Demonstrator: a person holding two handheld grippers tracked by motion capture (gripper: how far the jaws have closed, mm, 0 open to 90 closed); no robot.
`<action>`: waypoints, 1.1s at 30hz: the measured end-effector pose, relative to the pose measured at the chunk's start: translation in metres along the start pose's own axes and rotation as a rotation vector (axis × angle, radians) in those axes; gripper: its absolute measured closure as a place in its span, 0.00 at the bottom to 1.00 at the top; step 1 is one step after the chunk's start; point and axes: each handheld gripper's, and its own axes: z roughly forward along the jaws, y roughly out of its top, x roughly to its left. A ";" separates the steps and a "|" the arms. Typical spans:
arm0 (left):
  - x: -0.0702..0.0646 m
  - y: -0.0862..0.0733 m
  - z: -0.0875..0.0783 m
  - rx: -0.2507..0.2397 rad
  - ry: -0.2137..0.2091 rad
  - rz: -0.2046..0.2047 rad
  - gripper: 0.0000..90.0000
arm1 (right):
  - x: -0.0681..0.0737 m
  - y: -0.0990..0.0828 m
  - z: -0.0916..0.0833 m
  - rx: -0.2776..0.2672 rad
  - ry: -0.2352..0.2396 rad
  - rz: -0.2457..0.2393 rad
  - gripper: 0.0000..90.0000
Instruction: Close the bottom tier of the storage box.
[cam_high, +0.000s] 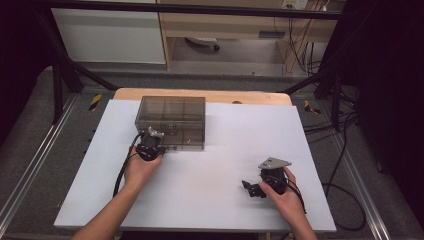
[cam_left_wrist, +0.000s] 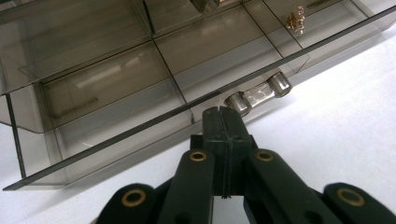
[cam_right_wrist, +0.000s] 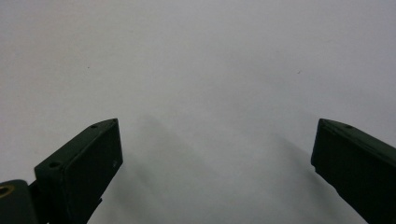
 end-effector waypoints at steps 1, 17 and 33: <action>0.000 0.001 0.000 -0.001 0.001 0.002 1.00 | 0.000 0.000 0.000 -0.001 0.001 -0.002 0.03; 0.000 0.008 -0.001 0.000 -0.001 0.008 1.00 | 0.001 0.000 0.000 -0.006 -0.002 -0.004 0.03; 0.001 0.009 0.000 -0.002 -0.005 0.003 1.00 | 0.001 0.001 0.001 -0.002 0.000 0.000 0.03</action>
